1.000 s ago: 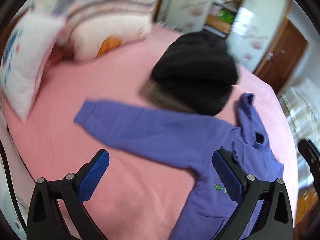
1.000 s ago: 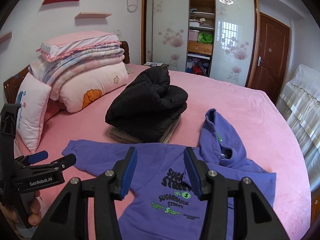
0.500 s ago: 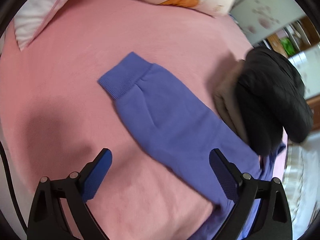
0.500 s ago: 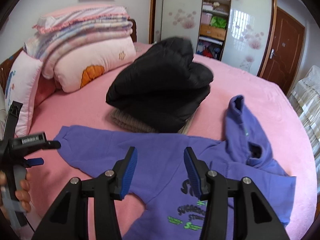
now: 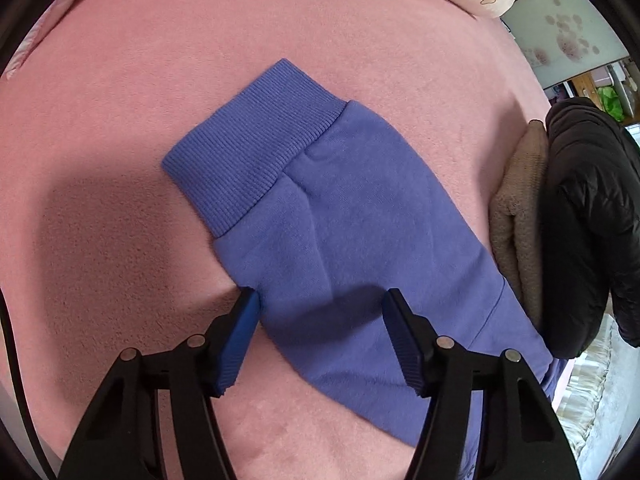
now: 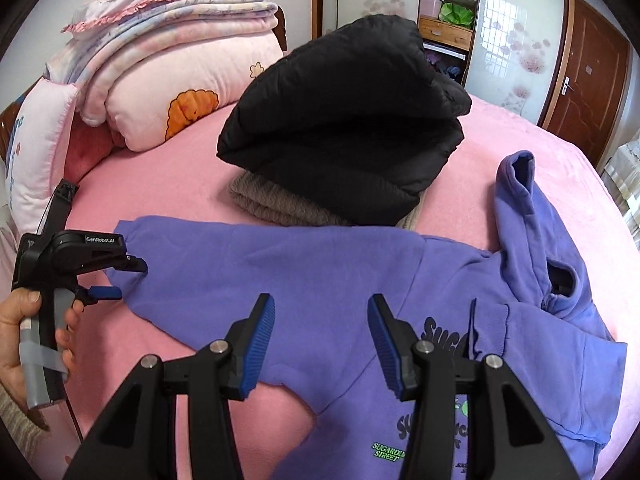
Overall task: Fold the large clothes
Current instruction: 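Reach the left gripper to the other sleeve cuff and grasp it, then lift the sleeve with the left gripper and lay it across the hoodie front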
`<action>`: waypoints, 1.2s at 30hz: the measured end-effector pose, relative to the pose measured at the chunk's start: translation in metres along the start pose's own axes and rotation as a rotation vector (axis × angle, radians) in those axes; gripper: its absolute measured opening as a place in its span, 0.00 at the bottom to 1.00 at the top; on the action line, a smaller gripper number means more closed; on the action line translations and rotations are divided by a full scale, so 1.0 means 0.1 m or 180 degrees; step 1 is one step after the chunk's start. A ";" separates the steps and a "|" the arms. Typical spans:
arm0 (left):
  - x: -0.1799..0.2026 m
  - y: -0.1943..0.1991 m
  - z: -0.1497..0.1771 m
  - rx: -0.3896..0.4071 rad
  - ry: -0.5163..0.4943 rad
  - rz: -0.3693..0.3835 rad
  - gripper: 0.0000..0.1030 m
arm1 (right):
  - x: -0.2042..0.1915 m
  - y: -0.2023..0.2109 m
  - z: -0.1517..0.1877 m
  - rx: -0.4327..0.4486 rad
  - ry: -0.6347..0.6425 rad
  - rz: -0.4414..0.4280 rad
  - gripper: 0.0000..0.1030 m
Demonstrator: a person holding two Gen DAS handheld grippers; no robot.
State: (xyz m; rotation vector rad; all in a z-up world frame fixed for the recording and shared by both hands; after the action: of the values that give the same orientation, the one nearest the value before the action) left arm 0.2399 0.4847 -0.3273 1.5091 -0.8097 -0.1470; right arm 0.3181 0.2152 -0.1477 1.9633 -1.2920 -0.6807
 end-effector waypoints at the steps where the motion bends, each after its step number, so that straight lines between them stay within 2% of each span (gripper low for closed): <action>1: 0.01 -0.01 0.01 0.0006 -0.0008 -0.0022 0.60 | 0.02 -0.01 0.00 -0.0009 -0.0010 0.0001 0.47; 3: 0.04 -0.03 0.01 0.0053 -0.0063 -0.0147 0.42 | 0.05 -0.03 0.03 -0.0033 -0.0037 0.0006 0.47; 4: 0.08 -0.04 -0.02 0.0081 -0.0108 -0.0195 0.26 | 0.06 -0.04 0.04 -0.0044 -0.0046 0.0006 0.47; 5: 0.13 -0.04 -0.01 0.0109 -0.0184 -0.0185 0.17 | 0.07 -0.05 0.06 -0.0056 -0.0054 0.0007 0.47; 7: 0.19 0.01 -0.02 0.0207 -0.0250 -0.0173 0.10 | 0.09 -0.04 0.09 -0.0063 -0.0059 0.0011 0.47; 13: 0.49 0.36 0.03 0.0614 -0.0427 -0.0069 0.08 | 0.22 0.09 0.12 -0.0007 -0.0056 0.0043 0.47; 19: 1.19 0.94 0.31 0.0973 -0.0940 0.0221 0.08 | 0.50 0.37 0.10 0.0162 -0.0068 0.0114 0.47; 23: 1.95 1.29 0.79 0.1041 -0.1474 0.0573 0.08 | 0.85 0.64 0.12 0.0297 -0.0202 0.0190 0.47; 29: 2.93 1.48 1.61 0.1000 -0.2192 0.0933 0.08 | 1.54 1.04 0.27 0.0465 -0.0427 0.0453 0.47; 33: 3.39 1.47 2.20 0.1003 -0.2610 0.1065 0.08 | 1.98 1.23 0.41 0.0515 -0.0564 0.0641 0.47; 36: 3.66 1.39 2.55 0.0959 -0.2802 0.1117 0.08 | 2.29 1.34 0.54 0.0513 -0.0701 0.0736 0.47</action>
State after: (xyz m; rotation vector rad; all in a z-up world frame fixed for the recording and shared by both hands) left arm 0.3144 0.0856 -0.0965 1.5408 -1.8515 -0.4593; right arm 0.2868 -0.0479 -0.0916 1.8620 -1.7248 -0.7108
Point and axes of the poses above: each gripper's, at about its wrist camera, not at the fingertips, and y roughly against the way its jaws point, x to its right, z to its underside, the point moved 7 cm from there along -y, roughly the way its jaws point, and after that the axes turned 6 degrees about -y, right-handed, at the moved point
